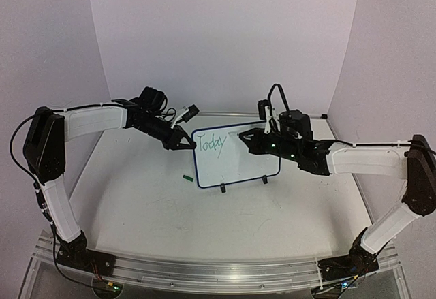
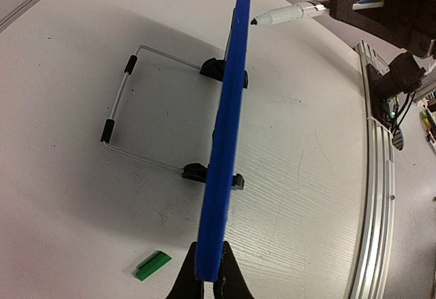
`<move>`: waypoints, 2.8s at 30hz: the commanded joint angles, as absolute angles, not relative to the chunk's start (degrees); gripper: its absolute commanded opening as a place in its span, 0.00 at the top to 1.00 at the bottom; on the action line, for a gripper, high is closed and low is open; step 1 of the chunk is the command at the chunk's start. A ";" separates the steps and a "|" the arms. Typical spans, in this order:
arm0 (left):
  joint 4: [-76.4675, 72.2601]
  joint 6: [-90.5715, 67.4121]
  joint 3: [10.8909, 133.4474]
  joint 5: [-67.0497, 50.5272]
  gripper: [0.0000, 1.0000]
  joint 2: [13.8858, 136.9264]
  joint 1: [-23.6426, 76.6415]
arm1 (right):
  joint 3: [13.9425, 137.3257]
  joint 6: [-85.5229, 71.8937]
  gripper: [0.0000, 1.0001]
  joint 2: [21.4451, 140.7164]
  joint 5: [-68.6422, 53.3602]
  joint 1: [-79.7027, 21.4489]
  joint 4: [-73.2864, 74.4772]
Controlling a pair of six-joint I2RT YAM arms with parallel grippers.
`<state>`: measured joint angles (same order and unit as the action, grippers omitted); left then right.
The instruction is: Write a sentence on the whiteboard
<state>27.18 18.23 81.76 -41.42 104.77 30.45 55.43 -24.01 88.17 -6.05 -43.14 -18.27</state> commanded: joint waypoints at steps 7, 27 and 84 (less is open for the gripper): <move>29.20 20.43 83.00 -38.60 1.00 103.45 31.07 | 58.57 -23.54 1.00 89.70 -3.95 -42.85 -18.83; 29.22 20.53 83.06 -38.54 1.00 103.62 31.19 | 55.32 -24.47 1.00 88.02 -2.76 -42.81 -18.21; 29.27 20.58 83.02 -38.28 1.00 103.89 31.28 | 53.74 -25.25 1.00 89.84 -8.40 -40.78 -21.22</move>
